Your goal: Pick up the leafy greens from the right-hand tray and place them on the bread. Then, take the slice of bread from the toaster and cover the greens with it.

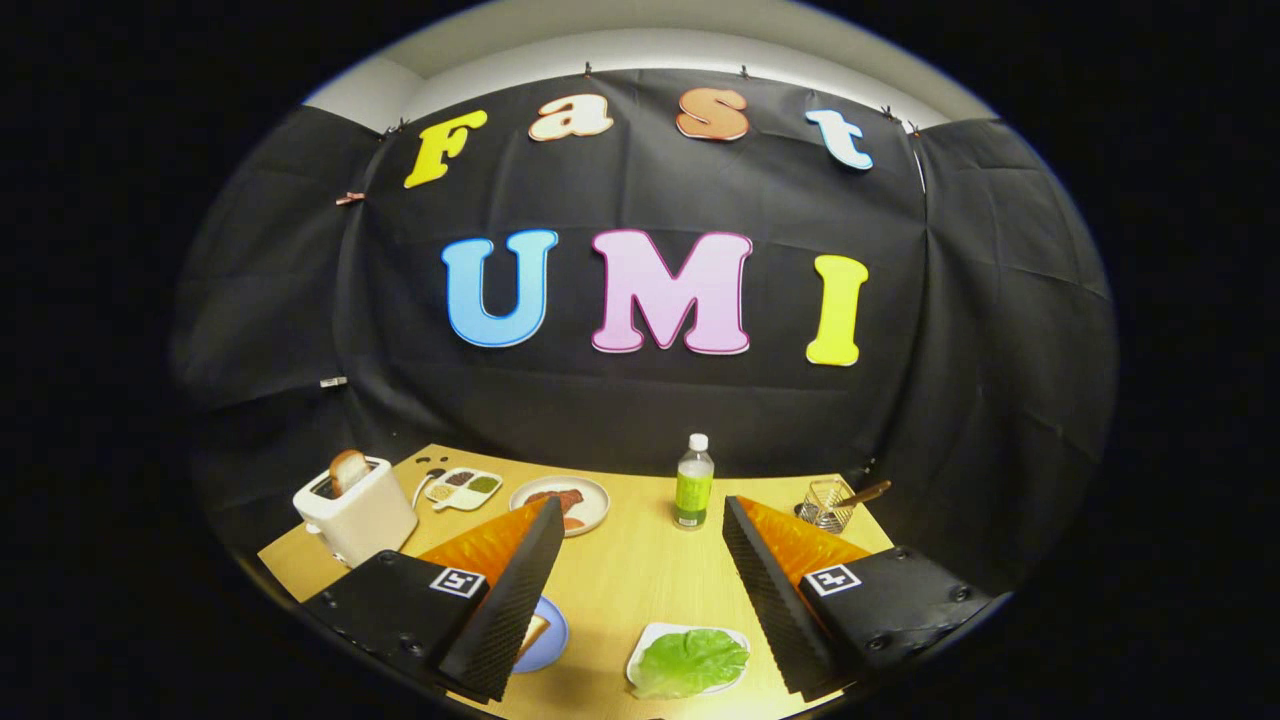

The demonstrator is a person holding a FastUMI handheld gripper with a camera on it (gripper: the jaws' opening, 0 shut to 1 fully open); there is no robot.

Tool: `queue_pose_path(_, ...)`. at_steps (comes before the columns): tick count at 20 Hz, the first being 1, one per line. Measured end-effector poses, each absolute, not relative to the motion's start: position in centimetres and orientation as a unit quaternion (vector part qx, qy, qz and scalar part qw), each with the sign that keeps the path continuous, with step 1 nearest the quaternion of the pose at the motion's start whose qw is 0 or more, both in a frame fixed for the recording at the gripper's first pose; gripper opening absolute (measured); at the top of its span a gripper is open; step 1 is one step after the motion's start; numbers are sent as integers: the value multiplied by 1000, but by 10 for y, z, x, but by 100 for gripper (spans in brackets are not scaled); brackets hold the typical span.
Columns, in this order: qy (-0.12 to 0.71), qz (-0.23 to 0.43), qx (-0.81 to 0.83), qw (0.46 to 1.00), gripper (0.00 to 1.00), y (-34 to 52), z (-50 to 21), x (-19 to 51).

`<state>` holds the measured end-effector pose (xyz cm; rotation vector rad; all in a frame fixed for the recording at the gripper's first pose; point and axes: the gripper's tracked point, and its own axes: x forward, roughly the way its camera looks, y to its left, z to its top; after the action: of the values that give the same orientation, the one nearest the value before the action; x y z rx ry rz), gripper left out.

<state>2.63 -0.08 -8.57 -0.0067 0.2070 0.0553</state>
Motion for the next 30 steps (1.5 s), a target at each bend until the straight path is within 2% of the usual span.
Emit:
queue_pose_path(15,346,16,15,938,99,-56,-315,20)
queue_pose_path(23,414,12,-16,910,99,-69,-378,14)
queue_pose_path(30,437,37,-28,898,98,-56,-397,15)
